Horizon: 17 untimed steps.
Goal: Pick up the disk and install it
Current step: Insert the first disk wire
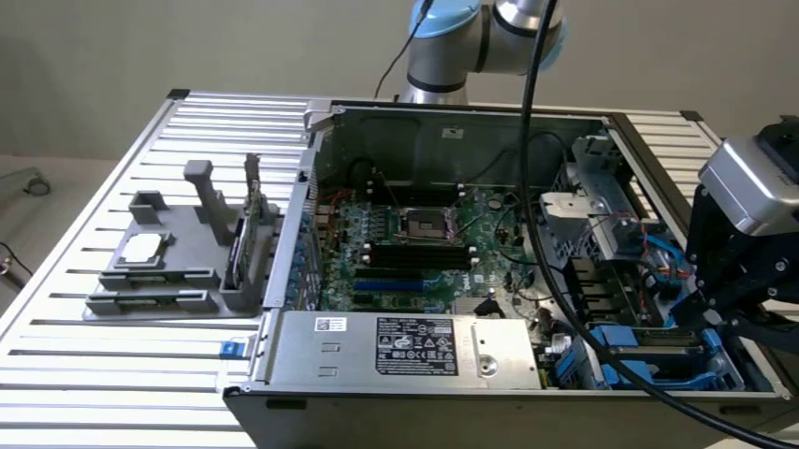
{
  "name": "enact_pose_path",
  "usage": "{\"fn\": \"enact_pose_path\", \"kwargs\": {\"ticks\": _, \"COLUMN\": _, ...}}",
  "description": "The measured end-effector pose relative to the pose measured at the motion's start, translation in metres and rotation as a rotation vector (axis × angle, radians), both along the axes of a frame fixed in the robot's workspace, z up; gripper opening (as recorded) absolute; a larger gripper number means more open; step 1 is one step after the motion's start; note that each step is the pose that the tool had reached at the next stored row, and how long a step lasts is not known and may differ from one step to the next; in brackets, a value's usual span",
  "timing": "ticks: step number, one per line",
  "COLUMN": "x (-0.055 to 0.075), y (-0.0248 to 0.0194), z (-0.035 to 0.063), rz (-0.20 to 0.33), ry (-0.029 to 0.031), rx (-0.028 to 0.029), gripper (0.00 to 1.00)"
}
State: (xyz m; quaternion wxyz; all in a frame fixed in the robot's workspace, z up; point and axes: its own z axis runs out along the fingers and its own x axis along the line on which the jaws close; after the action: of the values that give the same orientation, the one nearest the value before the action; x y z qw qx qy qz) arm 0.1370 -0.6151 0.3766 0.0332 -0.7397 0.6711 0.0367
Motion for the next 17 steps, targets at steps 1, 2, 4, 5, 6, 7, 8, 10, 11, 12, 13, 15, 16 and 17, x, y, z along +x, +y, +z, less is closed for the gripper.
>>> {"fn": "enact_pose_path", "kwargs": {"ticks": 1, "x": 0.0, "y": 0.0, "z": 0.0, "rz": 0.0, "ry": 0.0, "rx": 0.0, "gripper": 0.11}}
{"fn": "enact_pose_path", "kwargs": {"ticks": 2, "x": 0.0, "y": 0.0, "z": 0.0, "rz": 0.0, "ry": 0.0, "rx": 0.0, "gripper": 0.11}}
{"fn": "enact_pose_path", "kwargs": {"ticks": 4, "x": 0.0, "y": 0.0, "z": 0.0, "rz": 0.0, "ry": 0.0, "rx": 0.0, "gripper": 0.11}}
{"fn": "enact_pose_path", "kwargs": {"ticks": 5, "x": 0.0, "y": 0.0, "z": 0.0, "rz": 0.0, "ry": 0.0, "rx": 0.0, "gripper": 0.11}}
{"fn": "enact_pose_path", "kwargs": {"ticks": 6, "x": 0.0, "y": 0.0, "z": 0.0, "rz": 0.0, "ry": 0.0, "rx": -0.0001, "gripper": 0.11}}
{"fn": "enact_pose_path", "kwargs": {"ticks": 7, "x": 0.0, "y": 0.0, "z": 0.0, "rz": 0.0, "ry": 0.0, "rx": -0.0002, "gripper": 0.11}}
{"fn": "enact_pose_path", "kwargs": {"ticks": 8, "x": 0.0, "y": 0.0, "z": 0.0001, "rz": 0.0, "ry": 0.0, "rx": -0.0003, "gripper": 0.11}}
{"fn": "enact_pose_path", "kwargs": {"ticks": 10, "x": -0.0002, "y": -0.0001, "z": 0.0, "rz": 0.0, "ry": -0.0001, "rx": -0.0002, "gripper": 0.11}}
{"fn": "enact_pose_path", "kwargs": {"ticks": 11, "x": -0.0007, "y": -0.0002, "z": 0.0001, "rz": 0.0, "ry": -0.0014, "rx": -0.0003, "gripper": 0.17}}
{"fn": "enact_pose_path", "kwargs": {"ticks": 12, "x": -0.0018, "y": -0.0002, "z": 0.0, "rz": 0.0, "ry": -0.004, "rx": -0.0001, "gripper": 0.17}}
{"fn": "enact_pose_path", "kwargs": {"ticks": 13, "x": -0.0028, "y": -0.0002, "z": -0.0001, "rz": -0.002, "ry": -0.0048, "rx": 0.0, "gripper": 0.24}}
{"fn": "enact_pose_path", "kwargs": {"ticks": 15, "x": -0.0031, "y": -0.0003, "z": -0.0001, "rz": -0.019, "ry": -0.0049, "rx": -0.0002, "gripper": 0.3}}
{"fn": "enact_pose_path", "kwargs": {"ticks": 16, "x": -0.0031, "y": -0.0003, "z": -0.0001, "rz": -0.036, "ry": -0.0049, "rx": -0.0001, "gripper": 0.3}}
{"fn": "enact_pose_path", "kwargs": {"ticks": 17, "x": -0.0031, "y": -0.0002, "z": -0.0002, "rz": -0.055, "ry": -0.0049, "rx": -0.0001, "gripper": 0.37}}
